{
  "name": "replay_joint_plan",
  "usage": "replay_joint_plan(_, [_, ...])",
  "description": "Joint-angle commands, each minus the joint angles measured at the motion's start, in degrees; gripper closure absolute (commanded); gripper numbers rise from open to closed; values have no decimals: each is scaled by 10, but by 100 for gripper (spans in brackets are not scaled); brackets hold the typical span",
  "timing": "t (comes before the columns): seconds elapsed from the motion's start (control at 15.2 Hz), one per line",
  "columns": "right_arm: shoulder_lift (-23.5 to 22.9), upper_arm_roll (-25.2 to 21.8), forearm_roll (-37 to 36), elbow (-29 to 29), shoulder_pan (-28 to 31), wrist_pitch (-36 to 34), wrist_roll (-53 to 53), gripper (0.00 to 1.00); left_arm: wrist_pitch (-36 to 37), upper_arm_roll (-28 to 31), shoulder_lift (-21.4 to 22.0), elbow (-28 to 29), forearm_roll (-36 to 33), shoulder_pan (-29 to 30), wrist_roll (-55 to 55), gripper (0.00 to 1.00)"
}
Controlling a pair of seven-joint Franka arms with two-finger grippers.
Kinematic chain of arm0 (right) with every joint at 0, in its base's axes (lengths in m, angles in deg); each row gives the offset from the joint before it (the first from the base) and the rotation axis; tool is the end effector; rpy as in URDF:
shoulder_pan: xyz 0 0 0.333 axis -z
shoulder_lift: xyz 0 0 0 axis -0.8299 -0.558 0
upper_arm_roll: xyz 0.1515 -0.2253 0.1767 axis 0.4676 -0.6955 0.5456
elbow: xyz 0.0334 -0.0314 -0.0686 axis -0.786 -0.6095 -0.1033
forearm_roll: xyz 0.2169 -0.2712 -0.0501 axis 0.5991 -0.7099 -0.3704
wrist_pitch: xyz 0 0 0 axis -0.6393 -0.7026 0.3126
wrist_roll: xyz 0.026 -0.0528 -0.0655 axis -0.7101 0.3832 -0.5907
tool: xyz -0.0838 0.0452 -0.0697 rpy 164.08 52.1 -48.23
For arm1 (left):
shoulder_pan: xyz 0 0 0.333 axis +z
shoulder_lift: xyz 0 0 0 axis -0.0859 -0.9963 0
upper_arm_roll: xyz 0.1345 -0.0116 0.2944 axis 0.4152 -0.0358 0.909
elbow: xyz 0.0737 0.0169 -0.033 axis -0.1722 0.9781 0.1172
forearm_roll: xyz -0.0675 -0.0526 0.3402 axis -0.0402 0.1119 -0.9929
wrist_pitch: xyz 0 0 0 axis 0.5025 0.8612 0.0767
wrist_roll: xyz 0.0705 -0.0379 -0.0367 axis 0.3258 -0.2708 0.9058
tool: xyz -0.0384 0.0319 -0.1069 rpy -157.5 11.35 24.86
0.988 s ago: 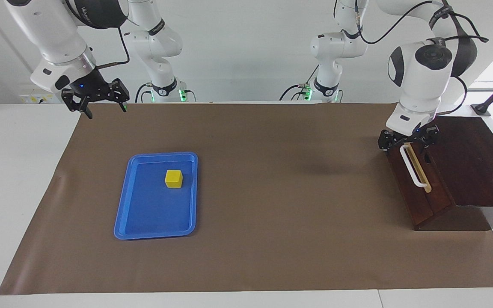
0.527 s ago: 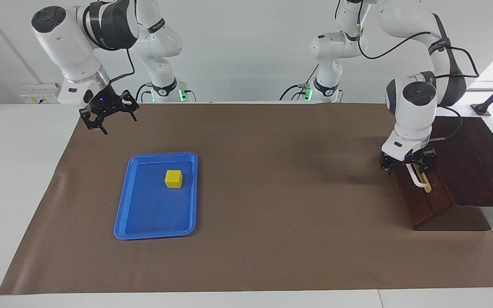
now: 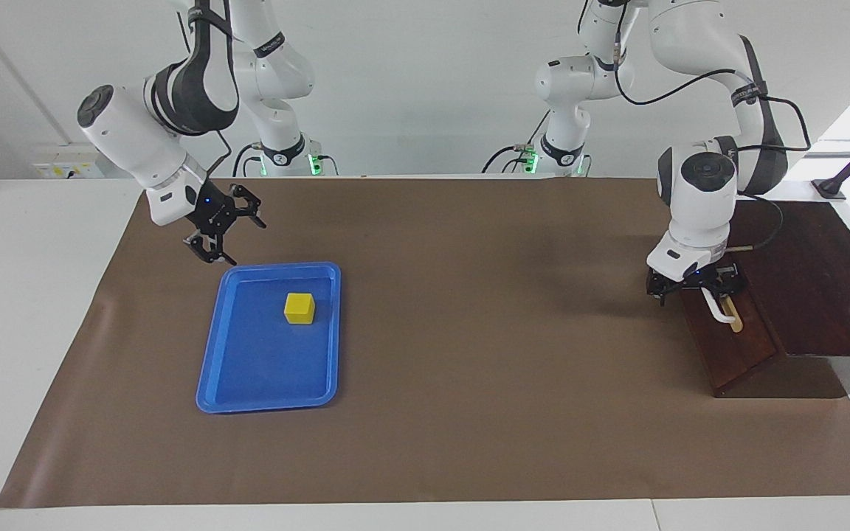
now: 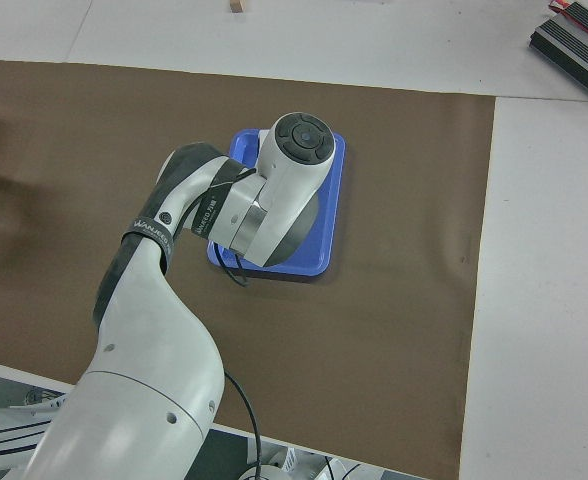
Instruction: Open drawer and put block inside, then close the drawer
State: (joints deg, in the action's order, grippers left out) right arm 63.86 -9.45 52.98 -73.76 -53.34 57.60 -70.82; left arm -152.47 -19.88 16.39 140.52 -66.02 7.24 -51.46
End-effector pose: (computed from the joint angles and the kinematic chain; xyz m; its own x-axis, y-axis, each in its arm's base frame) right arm 0.4618 -0.0142 0.4373 0.4536 0.8108 0.3701 0.8906 -0.4282 -0.1535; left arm 0.5552 0.0004 0.4025 0.9481 -0.3104 0.0690 -0.2694 -0.8994 -0.3443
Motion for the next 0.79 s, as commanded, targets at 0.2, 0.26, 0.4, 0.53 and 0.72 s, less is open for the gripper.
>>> replay_joint_plan(0.2, [-81, 4, 146, 1, 2, 64, -292, 0, -7, -2, -14, -9, 8, -71, 131, 0])
replay_joint_plan(0.26, [-93, 4, 171, 1, 2, 62, -312, 0, -4, -1, -13, -10, 19, -90, 160, 0])
replay_joint_plan(0.4, [-147, 5, 237, 9, 5, 60, -411, 0, 14, -2, -14, -19, 29, -121, 199, 0])
replay_joint_plan(0.53, [-178, 4, 282, 30, 2, 56, -464, 0, 20, -1, -14, -23, 57, -142, 212, 0])
replay_joint_plan(0.72, [-207, 5, 290, 43, 1, 44, -487, 0, 24, -2, -14, -30, 72, -157, 218, 0])
